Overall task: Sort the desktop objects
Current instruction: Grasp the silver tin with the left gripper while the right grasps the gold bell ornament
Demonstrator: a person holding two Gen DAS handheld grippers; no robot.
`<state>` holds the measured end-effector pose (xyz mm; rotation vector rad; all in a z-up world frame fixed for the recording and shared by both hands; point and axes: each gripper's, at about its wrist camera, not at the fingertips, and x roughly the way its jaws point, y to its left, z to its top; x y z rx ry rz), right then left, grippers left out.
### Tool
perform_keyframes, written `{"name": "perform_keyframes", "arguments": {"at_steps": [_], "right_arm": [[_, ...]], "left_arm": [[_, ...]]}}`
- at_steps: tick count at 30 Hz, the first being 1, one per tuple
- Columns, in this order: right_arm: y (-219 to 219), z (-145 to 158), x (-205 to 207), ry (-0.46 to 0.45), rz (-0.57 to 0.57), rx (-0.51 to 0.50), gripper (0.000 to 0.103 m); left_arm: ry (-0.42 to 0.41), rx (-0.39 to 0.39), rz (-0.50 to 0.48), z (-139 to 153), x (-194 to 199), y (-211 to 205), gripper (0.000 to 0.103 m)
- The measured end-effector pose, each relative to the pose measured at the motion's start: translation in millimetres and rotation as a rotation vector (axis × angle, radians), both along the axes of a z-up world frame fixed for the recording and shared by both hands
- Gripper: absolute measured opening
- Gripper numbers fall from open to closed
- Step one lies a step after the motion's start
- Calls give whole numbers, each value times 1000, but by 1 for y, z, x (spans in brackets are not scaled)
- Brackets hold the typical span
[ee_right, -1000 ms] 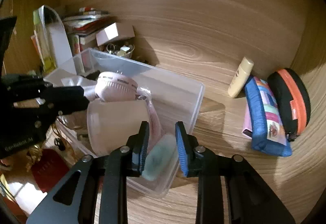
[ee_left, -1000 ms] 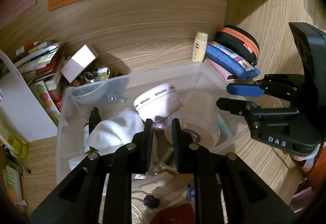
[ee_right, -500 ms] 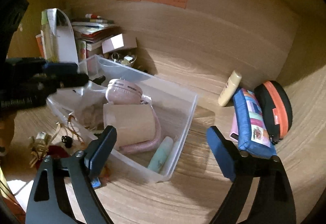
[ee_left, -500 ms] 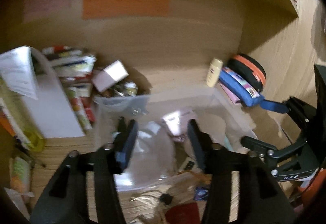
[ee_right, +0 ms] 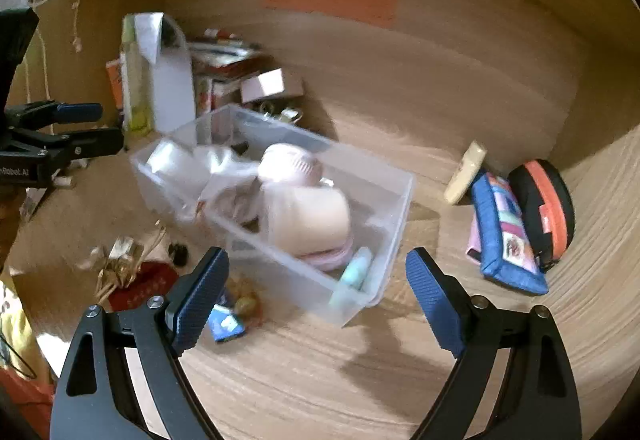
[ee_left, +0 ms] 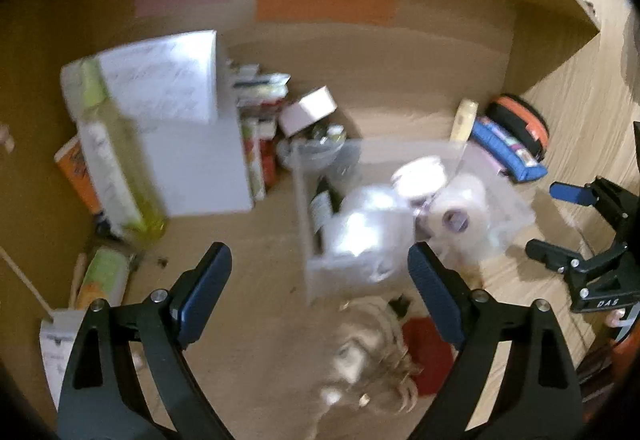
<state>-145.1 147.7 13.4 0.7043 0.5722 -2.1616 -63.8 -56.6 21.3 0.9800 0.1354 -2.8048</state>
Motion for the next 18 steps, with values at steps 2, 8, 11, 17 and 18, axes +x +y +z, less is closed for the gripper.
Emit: {"name": "perform_keyframes", "arguments": {"at_steps": [2,8,11,17,18], "right_arm": [[-2,-7,3,-19,7,12,89],[-1,-35,1,-136,13,20,89],[-2,-50,-2,-194,4,28,89],[-7,-65,-18,-274,-20,36,79],[-8,-66,-20,-284,-19,38,72]], "left_arm": [[-32,-3,5,-10,7,-4,90],[-122,-19,18,-42,20,-16,90],[-161,-34,33,-57,24,-22,90],[-188,-22,-50,-69,24,-15,90],[-184,-36,-68,-69,24,-10,90]]}}
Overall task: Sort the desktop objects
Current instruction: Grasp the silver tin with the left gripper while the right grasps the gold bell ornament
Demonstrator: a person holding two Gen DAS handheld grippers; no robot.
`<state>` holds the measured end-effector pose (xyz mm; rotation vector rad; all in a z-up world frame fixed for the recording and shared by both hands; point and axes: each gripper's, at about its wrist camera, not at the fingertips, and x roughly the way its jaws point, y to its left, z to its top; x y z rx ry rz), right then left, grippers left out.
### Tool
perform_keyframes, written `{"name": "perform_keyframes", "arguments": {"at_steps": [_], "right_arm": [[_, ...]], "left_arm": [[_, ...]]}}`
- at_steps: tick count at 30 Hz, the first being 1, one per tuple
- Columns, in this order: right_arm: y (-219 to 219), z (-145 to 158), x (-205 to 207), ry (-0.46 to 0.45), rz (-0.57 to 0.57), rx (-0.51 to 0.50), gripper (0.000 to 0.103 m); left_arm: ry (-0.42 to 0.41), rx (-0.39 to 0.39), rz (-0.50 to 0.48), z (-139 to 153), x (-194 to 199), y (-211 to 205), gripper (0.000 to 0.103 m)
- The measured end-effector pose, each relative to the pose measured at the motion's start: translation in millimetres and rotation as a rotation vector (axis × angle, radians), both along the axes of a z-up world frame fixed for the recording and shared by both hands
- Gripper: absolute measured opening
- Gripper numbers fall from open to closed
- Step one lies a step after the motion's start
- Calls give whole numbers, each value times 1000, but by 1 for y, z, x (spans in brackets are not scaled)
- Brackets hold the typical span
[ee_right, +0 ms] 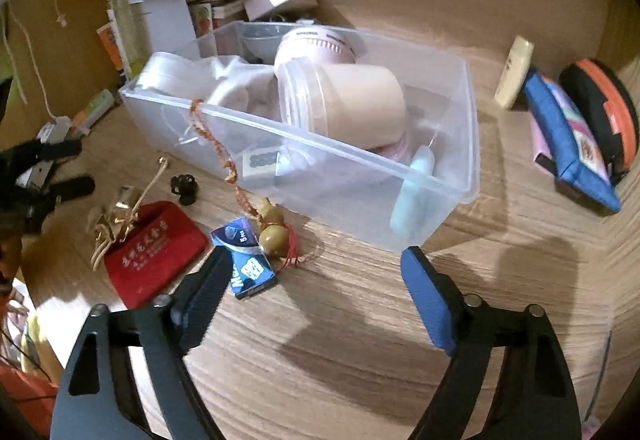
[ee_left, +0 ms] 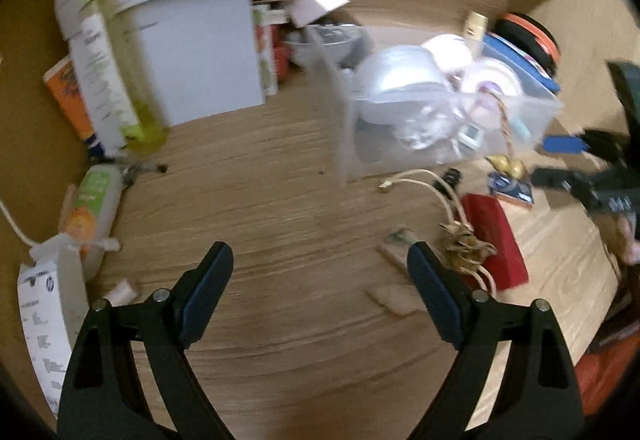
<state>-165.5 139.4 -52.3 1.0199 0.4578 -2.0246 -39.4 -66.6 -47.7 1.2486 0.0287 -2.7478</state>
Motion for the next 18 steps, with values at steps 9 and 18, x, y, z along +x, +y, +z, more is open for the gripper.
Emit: {"name": "perform_keyframes", "arguments": {"at_steps": [9,18], "right_arm": [[-18,-7,-2,-27,57,28,41],[-27,-9,-6,-77,86,19,35]], "left_arm": [[-48,3,-91,-8,-9,15,79],[-87,18,-151,-17,-22,22,79]]}}
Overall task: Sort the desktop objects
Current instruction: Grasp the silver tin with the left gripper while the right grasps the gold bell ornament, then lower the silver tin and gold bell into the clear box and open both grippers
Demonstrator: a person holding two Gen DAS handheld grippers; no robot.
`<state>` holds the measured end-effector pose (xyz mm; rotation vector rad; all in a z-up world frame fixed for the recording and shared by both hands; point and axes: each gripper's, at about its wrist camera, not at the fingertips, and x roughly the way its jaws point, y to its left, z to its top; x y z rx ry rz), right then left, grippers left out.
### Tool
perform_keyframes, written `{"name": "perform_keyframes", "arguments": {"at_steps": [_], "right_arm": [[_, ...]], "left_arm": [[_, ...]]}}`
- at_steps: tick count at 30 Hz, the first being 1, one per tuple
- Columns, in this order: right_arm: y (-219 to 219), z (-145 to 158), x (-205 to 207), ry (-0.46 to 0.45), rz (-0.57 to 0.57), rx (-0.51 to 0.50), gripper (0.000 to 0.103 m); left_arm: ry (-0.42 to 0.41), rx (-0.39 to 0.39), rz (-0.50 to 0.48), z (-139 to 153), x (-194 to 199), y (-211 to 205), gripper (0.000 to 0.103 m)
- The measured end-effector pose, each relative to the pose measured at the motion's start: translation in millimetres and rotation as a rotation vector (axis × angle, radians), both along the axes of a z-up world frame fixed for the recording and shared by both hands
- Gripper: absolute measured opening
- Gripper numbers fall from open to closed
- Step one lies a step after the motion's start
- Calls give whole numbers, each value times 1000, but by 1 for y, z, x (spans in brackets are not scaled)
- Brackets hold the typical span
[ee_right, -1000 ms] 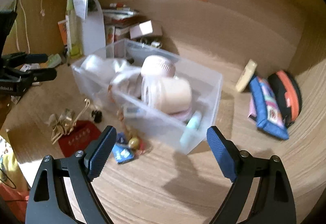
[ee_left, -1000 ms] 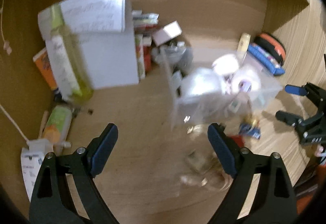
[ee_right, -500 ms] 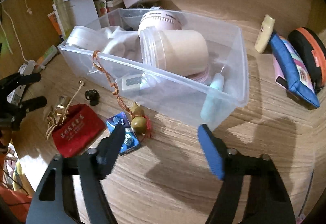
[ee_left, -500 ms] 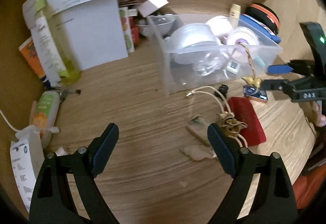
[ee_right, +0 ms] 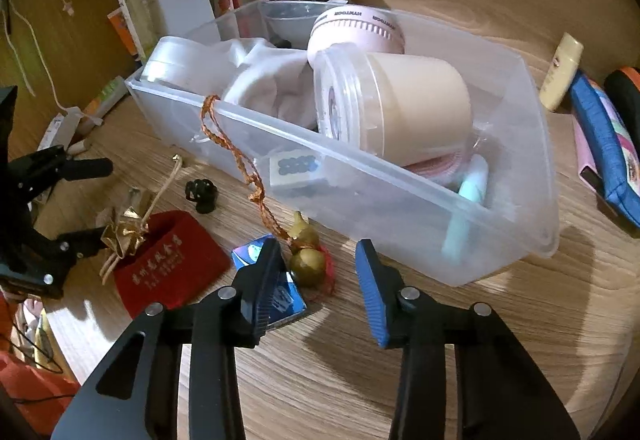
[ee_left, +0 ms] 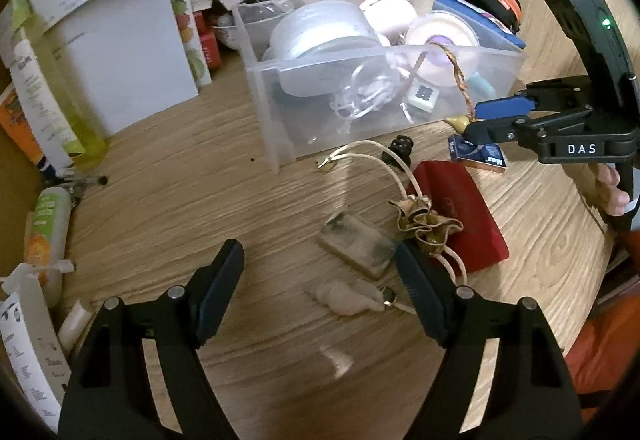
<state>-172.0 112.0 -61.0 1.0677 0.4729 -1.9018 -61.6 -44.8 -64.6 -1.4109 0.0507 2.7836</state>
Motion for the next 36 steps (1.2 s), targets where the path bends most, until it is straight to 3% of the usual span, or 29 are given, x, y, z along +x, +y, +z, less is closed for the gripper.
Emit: {"name": "perform_keyframes", "arguments": {"at_steps": [2,5,6,10,19,25,36], "right_arm": [[-1,0,0,-8,-2,0,36],[-3,-1,4,4,8,-1,34],[-4,0,4,6,12,-3,29],[-6,1,11,19,37,-8,18],[6,9,27,59,56,-41,18],[23,32,25,49,48,-114,18],[41,72,18,161,7,-170,18]], "left_arm": [[-2,-6,-9,-1,-4,3,79],[-6,-19,-21,-4,-8,7,69],[-1,-12,-24,-4,-9,8,66],[12,-1,-30,-3,-11,11,44],[51,21,48,3,4,-2,44],[130,56,84,28,6,-7,44],[285,92,56,83,-21,2,44]]}}
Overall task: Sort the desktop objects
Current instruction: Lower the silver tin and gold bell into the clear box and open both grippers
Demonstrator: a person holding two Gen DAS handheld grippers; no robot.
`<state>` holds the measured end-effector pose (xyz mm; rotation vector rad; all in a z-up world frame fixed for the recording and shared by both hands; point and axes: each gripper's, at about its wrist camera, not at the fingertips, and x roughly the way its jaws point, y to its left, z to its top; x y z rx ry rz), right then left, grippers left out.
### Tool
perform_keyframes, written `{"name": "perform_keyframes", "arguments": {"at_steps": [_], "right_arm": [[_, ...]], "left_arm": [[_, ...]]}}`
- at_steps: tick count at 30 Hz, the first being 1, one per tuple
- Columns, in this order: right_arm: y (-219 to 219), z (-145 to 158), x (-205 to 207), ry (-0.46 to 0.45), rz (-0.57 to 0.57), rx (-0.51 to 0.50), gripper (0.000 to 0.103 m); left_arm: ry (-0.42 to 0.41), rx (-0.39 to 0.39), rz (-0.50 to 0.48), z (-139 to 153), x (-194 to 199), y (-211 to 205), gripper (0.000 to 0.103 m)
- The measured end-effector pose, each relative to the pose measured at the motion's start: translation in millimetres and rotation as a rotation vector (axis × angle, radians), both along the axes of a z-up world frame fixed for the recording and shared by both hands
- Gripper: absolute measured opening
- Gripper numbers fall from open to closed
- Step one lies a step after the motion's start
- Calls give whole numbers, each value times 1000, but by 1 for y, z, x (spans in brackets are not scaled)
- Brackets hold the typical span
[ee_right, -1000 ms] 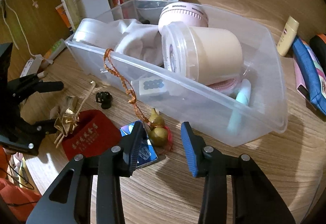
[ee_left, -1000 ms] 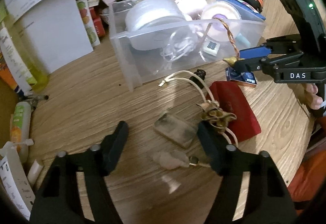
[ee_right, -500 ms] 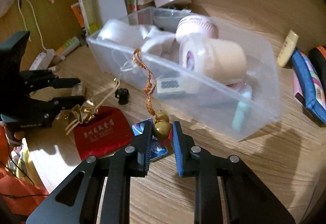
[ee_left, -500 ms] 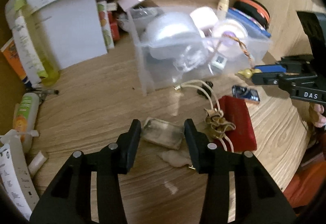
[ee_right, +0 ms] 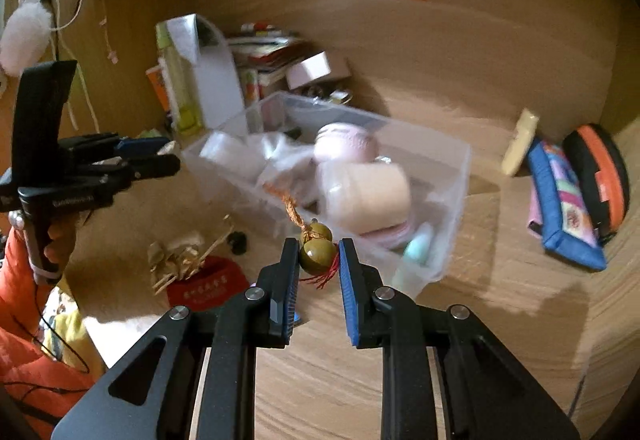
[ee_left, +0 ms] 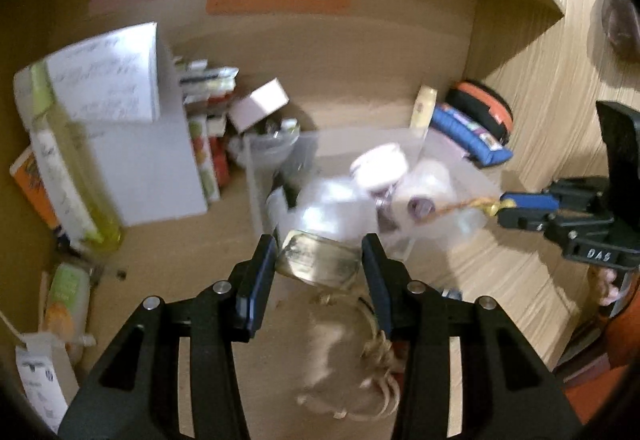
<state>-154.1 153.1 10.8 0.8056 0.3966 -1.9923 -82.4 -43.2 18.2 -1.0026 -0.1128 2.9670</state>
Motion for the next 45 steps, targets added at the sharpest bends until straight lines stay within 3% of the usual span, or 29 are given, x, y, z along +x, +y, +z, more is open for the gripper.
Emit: {"name": "perform_keyframes", "arguments": {"at_steps": [8,19,32,45], "right_arm": [[8,-3,-31,-19,-53,3,18],[13,-14,-60,-41,-97,0,18],[3,-22,-60,-38,-100,26,18],[-3,-19,-53,21,-130,67,18]], "left_arm": [[-3,-2,-15,6,-37,13,44],[-71,-19,57,-9,-73,0,44],[-139,6,60,-31,-86,-5,44],[-105,-5,57,-22,-80,-2,44]]}}
